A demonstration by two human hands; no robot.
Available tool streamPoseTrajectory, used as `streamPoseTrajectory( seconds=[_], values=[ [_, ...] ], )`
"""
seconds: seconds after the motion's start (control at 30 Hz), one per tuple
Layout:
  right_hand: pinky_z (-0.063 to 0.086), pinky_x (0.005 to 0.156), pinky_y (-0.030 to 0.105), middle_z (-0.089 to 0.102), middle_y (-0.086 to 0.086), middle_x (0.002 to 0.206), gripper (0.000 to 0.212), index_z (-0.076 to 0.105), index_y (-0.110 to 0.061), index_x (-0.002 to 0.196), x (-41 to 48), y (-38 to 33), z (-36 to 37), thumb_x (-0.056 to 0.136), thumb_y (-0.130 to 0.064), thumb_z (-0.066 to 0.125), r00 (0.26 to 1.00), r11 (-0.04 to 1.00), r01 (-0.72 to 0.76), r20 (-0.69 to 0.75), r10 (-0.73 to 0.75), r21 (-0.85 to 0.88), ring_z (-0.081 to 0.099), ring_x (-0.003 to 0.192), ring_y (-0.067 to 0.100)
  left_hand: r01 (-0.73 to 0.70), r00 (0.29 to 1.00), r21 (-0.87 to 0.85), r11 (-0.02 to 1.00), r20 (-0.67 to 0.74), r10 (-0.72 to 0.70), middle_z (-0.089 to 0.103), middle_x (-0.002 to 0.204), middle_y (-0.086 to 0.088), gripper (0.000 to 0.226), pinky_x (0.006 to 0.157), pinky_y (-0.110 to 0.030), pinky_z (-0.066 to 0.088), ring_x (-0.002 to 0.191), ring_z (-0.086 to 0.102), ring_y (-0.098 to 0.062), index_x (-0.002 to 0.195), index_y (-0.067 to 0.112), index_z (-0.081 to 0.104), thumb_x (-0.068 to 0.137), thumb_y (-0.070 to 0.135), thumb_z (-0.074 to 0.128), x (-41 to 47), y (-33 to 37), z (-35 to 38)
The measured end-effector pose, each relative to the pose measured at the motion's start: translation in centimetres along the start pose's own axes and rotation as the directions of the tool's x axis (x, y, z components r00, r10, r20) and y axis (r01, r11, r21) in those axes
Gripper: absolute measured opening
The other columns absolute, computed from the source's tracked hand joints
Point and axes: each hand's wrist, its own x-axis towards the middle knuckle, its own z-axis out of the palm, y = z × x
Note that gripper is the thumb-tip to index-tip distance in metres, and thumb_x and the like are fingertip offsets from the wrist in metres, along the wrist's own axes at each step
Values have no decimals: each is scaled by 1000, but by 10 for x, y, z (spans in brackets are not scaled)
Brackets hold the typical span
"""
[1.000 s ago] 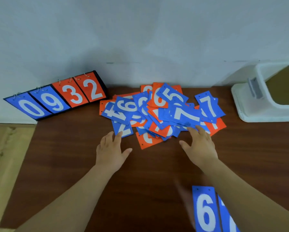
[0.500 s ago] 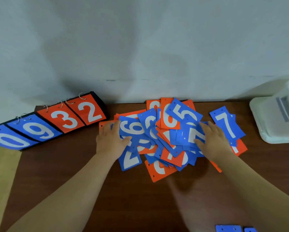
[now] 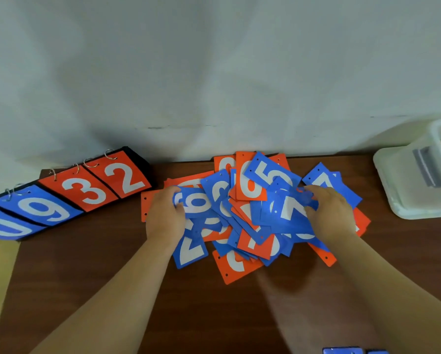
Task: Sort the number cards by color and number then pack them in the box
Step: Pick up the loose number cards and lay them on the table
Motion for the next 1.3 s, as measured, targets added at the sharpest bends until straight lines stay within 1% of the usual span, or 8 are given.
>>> streamPoseTrajectory(
  seconds=[0.2,0.4,0.5,0.7,0.83,1.07,1.2,1.3],
  values=[
    [48,66,30,63,-4,105,39,60,-25,136,-32,4,-24,98,-15,59,986,910,-113,-67,152,398,60,74,15,86,976,-270,959,-168,-135,56,132,-2,32,64,-18,47,121,57,-17,135,22,52,103,21,57,-39,-4,-38],
    [42,64,23,67,-7,105,28,71,-25,120,-96,6,-25,97,-12,60,962,742,-141,-87,259,655,61,73,6,116,983,-369,922,-89,-159,55,137,6,28,61,-17,46,122,57,-17,131,33,56,105,22,54,-105,0,-51],
    [44,61,23,67,-9,101,28,69,-31,112,-131,15,-23,96,-10,63,963,667,-156,-38,267,729,58,70,4,95,995,-355,930,4,-100,57,133,7,29,60,-25,51,109,66,-25,122,43,57,102,22,57,-139,0,-43],
    [52,61,36,72,-11,105,30,70,-37,105,-196,74,-15,95,-9,64,967,633,-221,83,240,742,68,76,26,70,988,-348,935,155,-16,61,118,8,33,43,-18,40,51,55,-9,103,38,66,93,7,61,-219,16,-9],
    [44,46,34,72,3,80,31,70,-36,105,-234,127,-19,96,-8,62,953,626,-279,131,273,728,51,52,25,44,969,-352,935,244,46,66,115,13,34,61,-21,49,76,65,-13,98,43,67,89,10,65,-270,32,25],
    [56,69,45,73,-2,93,30,68,-35,105,-293,219,-35,93,-8,66,930,665,-337,127,344,667,69,79,28,15,921,-369,929,367,131,75,118,-6,40,91,-56,54,113,61,-47,122,28,73,94,6,58,-343,61,77],
    [55,68,32,70,-12,98,29,64,-35,109,-311,254,-33,94,-10,66,926,662,-358,160,342,658,68,84,11,-46,915,-331,942,365,172,64,128,13,37,97,-26,51,123,60,-12,122,29,72,94,6,64,-375,75,97],
    [51,68,21,71,-17,101,32,64,-34,109,-321,263,-20,93,-7,66,935,658,-352,218,279,665,66,87,0,-27,915,-338,941,372,160,59,131,15,41,96,-25,54,121,58,-8,123,35,68,93,7,69,-396,76,111]
  ],
)
